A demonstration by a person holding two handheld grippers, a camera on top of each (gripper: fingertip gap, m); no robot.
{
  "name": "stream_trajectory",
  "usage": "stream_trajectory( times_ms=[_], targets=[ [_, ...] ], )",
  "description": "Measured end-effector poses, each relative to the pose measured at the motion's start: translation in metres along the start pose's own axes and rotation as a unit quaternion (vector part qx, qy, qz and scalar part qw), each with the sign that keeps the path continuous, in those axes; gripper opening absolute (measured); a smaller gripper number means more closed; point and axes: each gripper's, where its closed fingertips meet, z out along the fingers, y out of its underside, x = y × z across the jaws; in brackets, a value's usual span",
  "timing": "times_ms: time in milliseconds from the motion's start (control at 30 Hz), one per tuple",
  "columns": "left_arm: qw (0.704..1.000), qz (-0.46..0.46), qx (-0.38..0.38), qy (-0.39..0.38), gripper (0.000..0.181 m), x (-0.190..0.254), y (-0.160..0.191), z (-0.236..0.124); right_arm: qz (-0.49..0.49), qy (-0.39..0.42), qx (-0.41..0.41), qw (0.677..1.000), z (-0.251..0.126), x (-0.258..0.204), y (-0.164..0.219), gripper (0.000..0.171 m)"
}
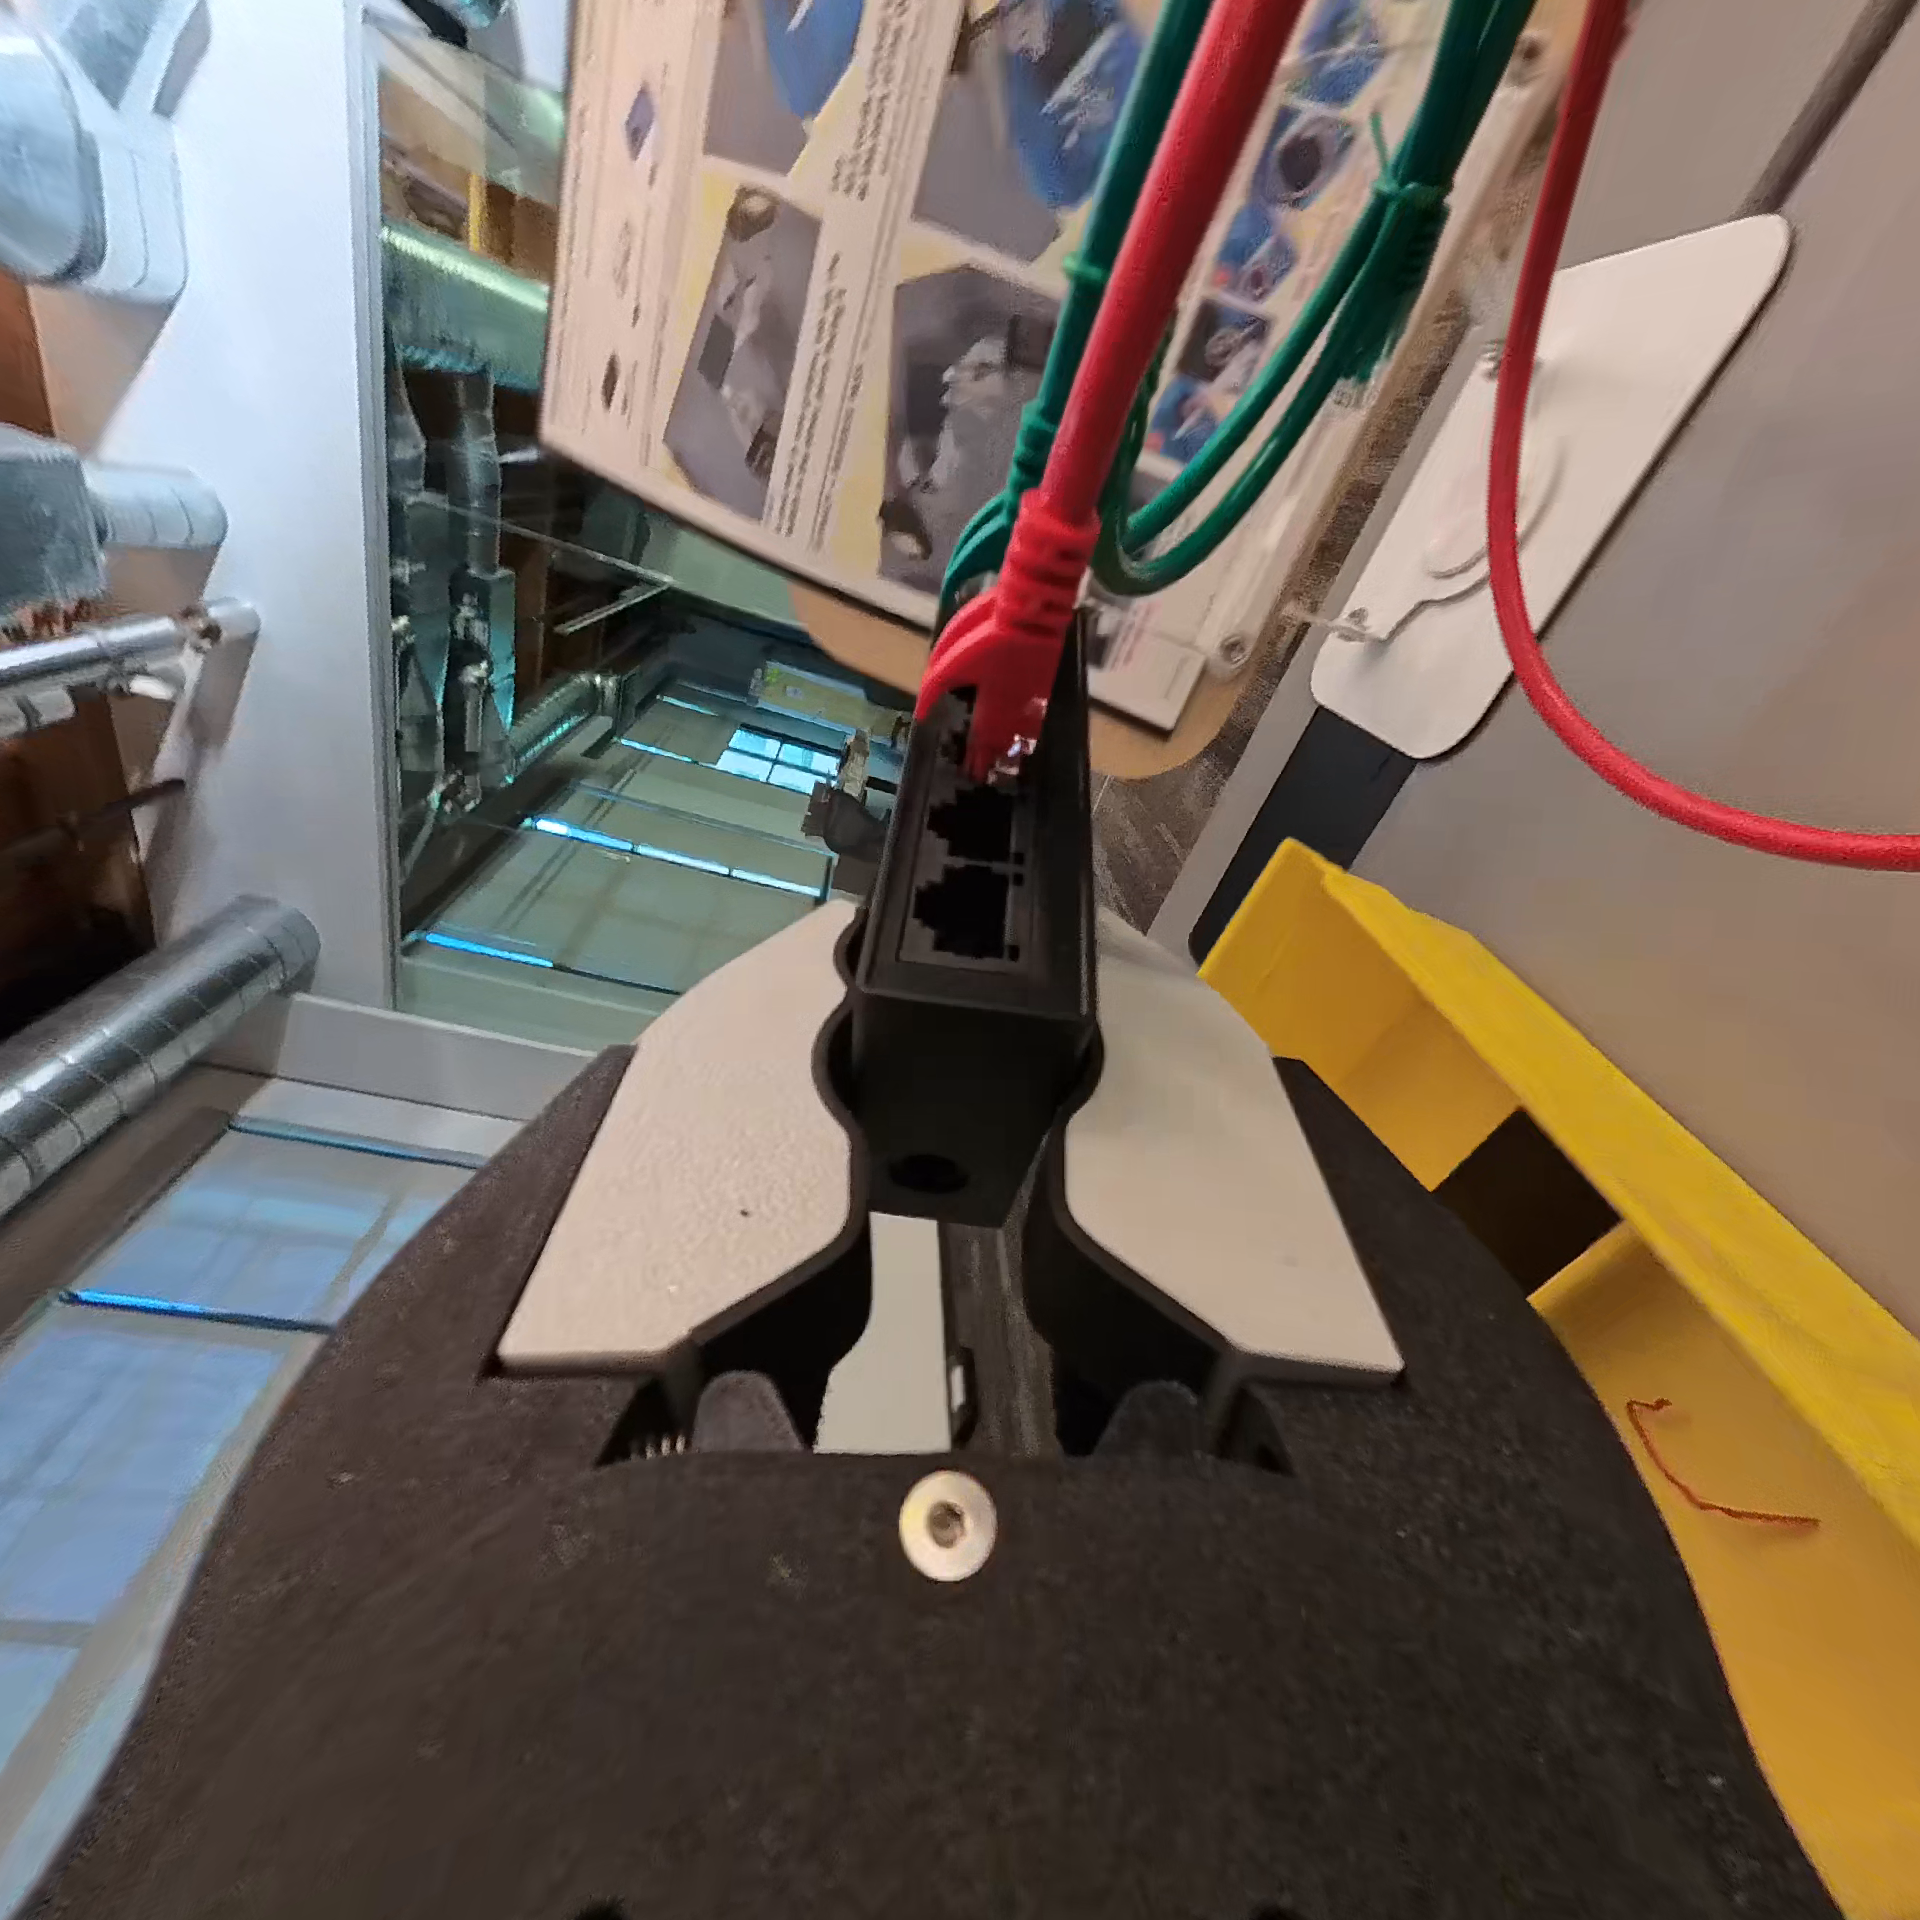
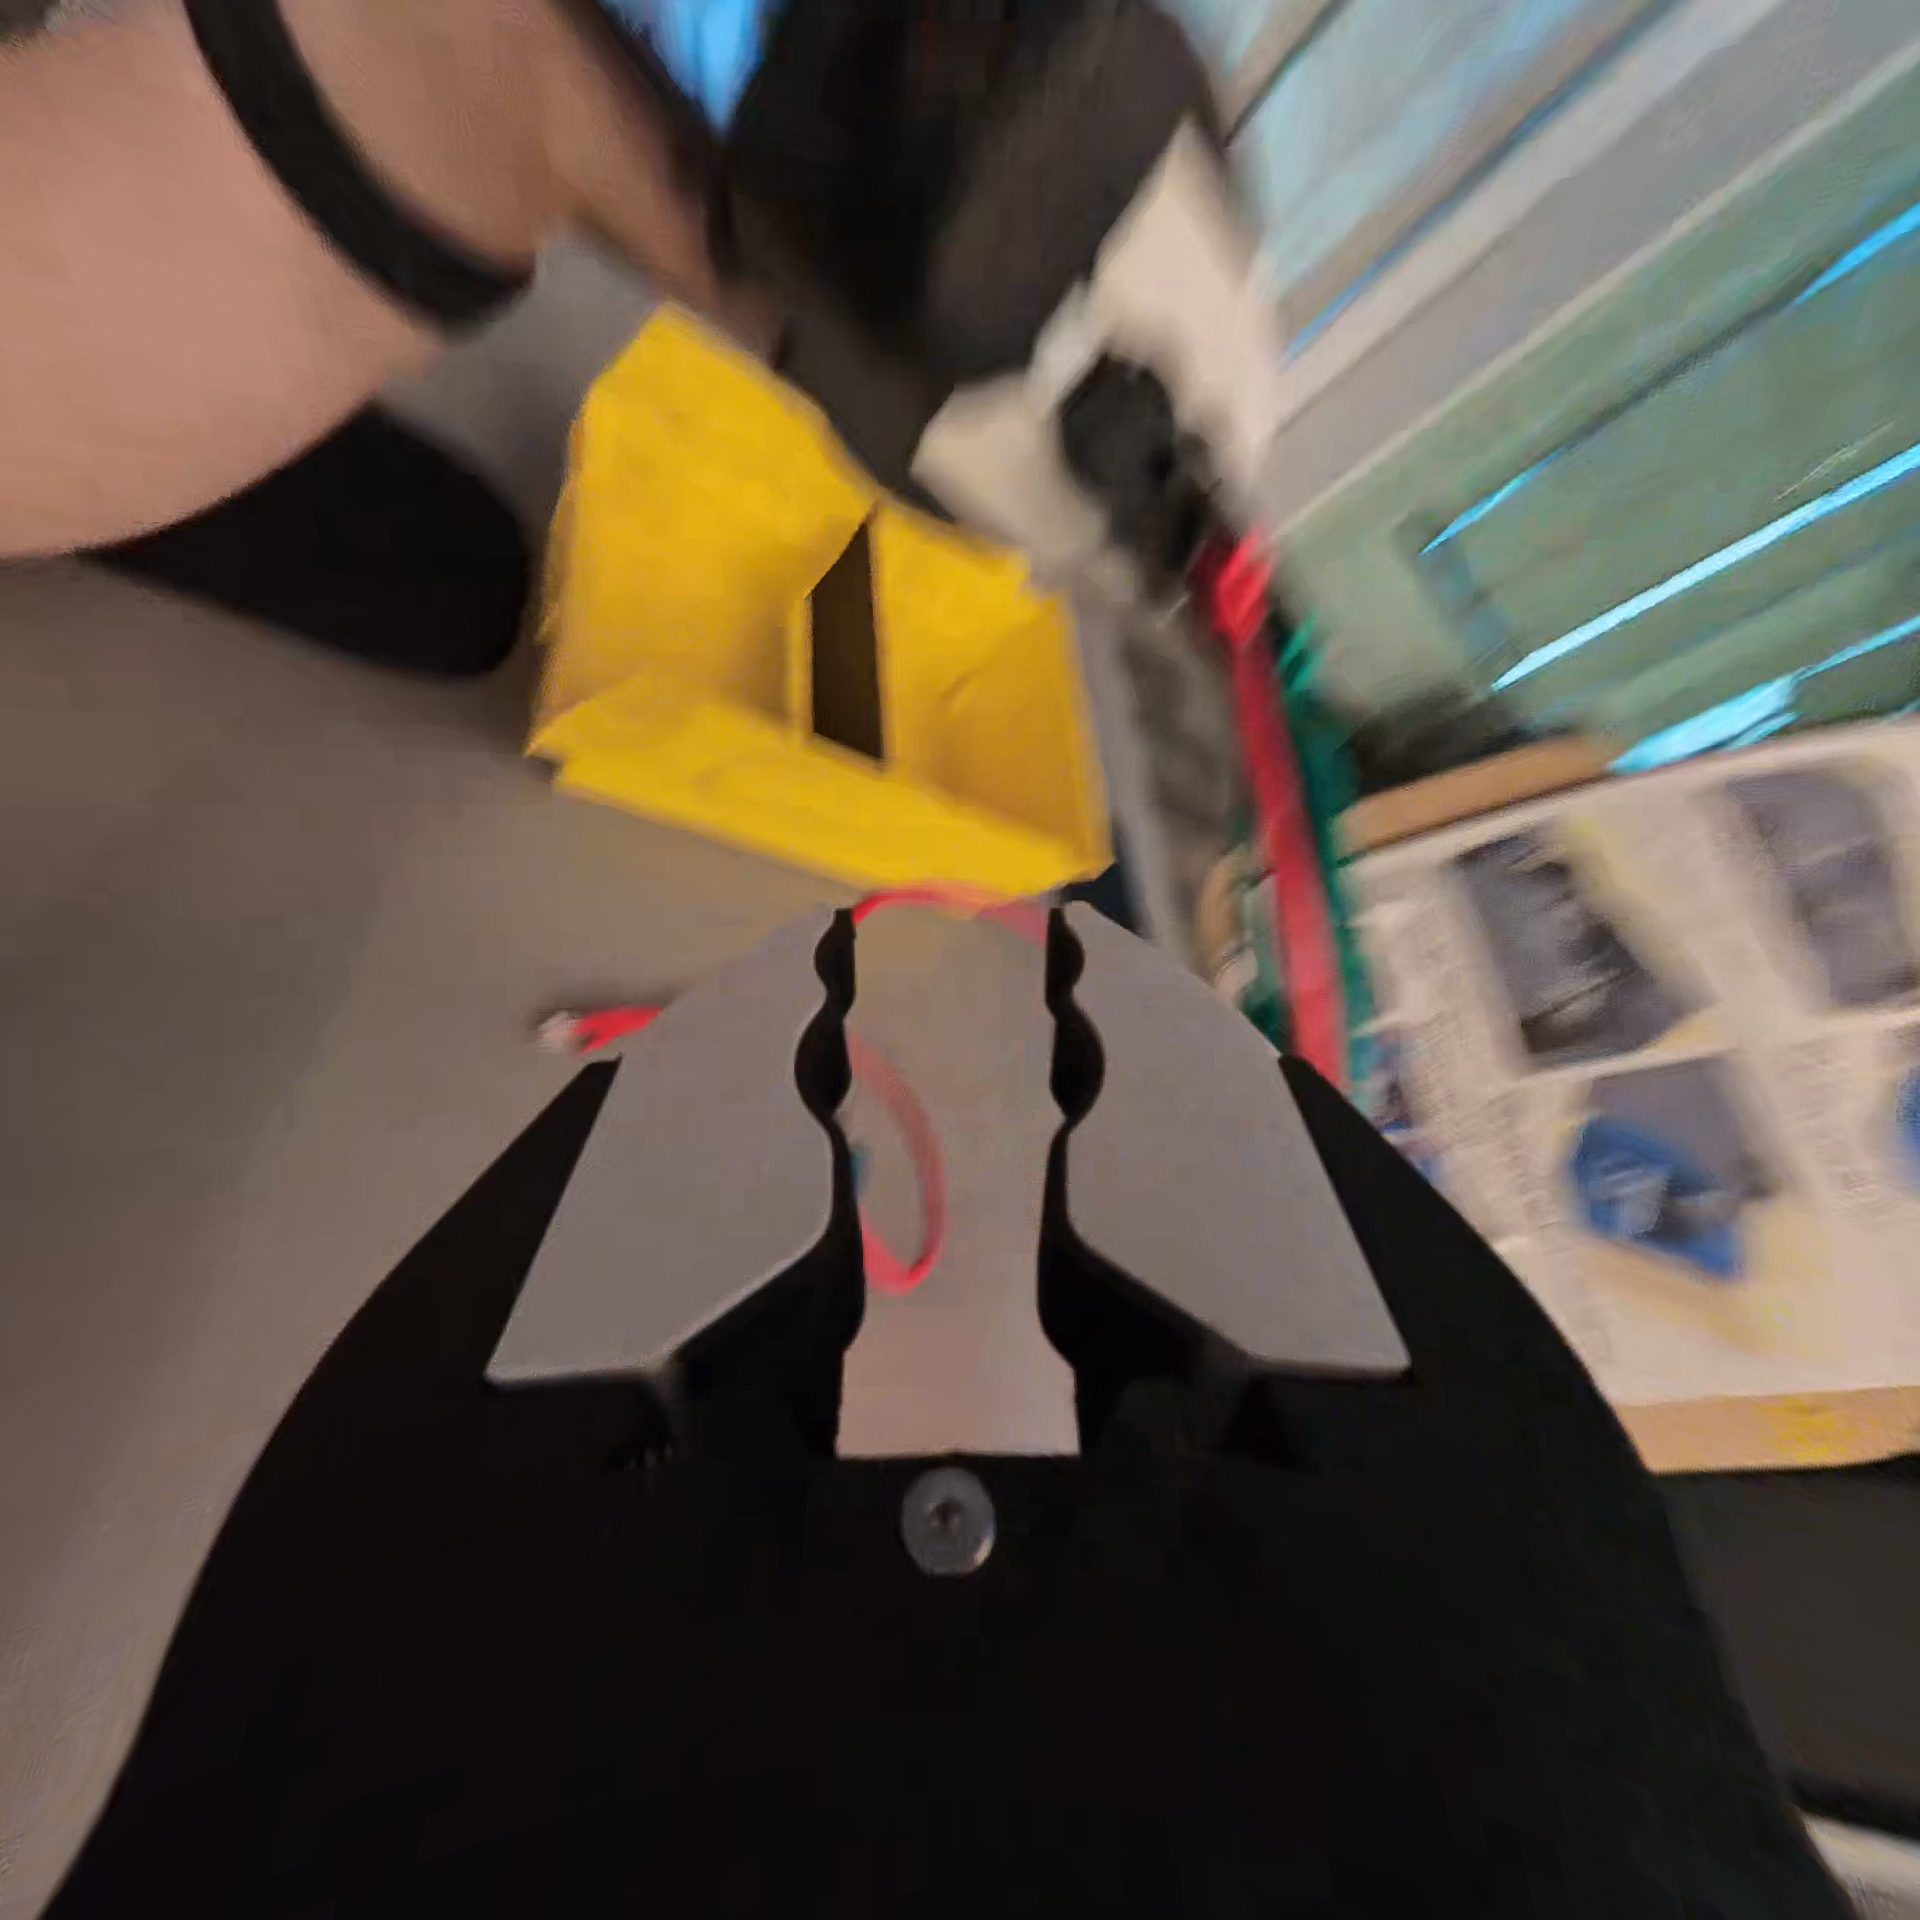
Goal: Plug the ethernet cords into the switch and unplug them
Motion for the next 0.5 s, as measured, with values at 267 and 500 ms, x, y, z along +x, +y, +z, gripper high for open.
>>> stream_trajectory(
  times_ms=[267, 500],
  targets=[
    [0.996, 0.064, 0.043, 0.048, 0.030, 0.049, -0.068, -0.012, -0.244, 0.198, 0.053, 0.948, -0.016, 0.043, 0.005, 0.048],
    [0.992, 0.095, 0.042, 0.066, 0.030, 0.073, -0.087, -0.018, -0.306, 0.191, -0.012, 0.933, -0.001, 0.039, 0.022, 0.048]
  ],
)
